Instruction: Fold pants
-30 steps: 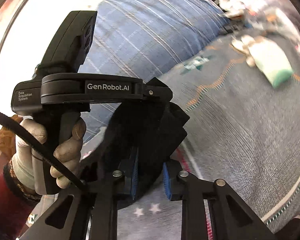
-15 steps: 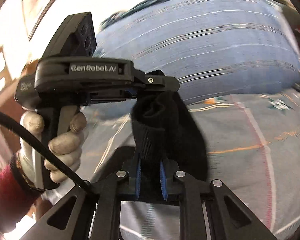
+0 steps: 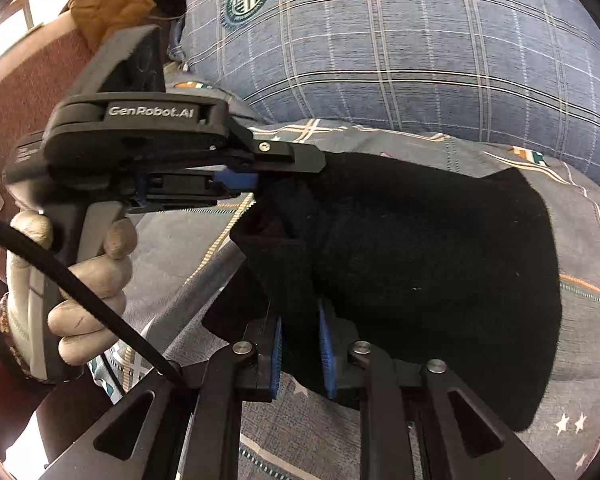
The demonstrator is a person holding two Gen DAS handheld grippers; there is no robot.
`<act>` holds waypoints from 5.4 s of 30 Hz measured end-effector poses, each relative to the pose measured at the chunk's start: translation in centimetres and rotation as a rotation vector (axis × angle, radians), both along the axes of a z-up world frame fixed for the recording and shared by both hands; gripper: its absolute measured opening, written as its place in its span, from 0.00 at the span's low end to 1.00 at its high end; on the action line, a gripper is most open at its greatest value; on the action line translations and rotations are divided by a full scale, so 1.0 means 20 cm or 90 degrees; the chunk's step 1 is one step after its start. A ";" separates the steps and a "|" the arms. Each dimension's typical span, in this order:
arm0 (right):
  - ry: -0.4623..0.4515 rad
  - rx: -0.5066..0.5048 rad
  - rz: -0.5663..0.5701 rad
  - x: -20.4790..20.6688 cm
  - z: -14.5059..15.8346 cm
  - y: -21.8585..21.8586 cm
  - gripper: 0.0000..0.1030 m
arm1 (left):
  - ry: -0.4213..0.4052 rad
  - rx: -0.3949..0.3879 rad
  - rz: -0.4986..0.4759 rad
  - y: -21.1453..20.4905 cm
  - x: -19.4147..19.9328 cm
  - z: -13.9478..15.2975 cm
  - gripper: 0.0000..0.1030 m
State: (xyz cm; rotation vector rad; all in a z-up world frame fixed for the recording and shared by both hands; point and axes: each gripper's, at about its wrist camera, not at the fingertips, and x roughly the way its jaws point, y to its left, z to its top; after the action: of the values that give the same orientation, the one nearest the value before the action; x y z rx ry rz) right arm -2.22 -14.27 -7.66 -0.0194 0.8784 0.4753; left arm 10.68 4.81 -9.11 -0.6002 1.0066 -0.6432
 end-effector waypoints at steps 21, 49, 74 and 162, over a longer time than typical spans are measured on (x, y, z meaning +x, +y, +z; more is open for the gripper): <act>-0.009 0.024 -0.087 0.29 0.24 -0.15 0.31 | -0.013 0.009 0.112 0.34 -0.27 0.07 0.53; 0.035 0.104 -0.164 -0.01 -0.02 -0.59 0.49 | -0.041 0.244 0.062 -0.30 -0.29 0.12 0.55; 0.147 0.383 -0.021 0.28 0.14 -0.66 0.71 | 0.015 0.225 0.122 -0.23 -0.40 0.08 0.57; 0.091 0.121 -0.085 0.26 0.00 -0.60 0.42 | 0.017 0.159 0.091 -0.21 -0.27 0.06 0.46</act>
State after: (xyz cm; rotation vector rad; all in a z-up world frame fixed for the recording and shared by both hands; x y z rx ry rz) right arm 3.02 -26.19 -7.56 0.2486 0.9637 0.4380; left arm 5.30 0.67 -7.87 -0.4561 1.0400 -0.3766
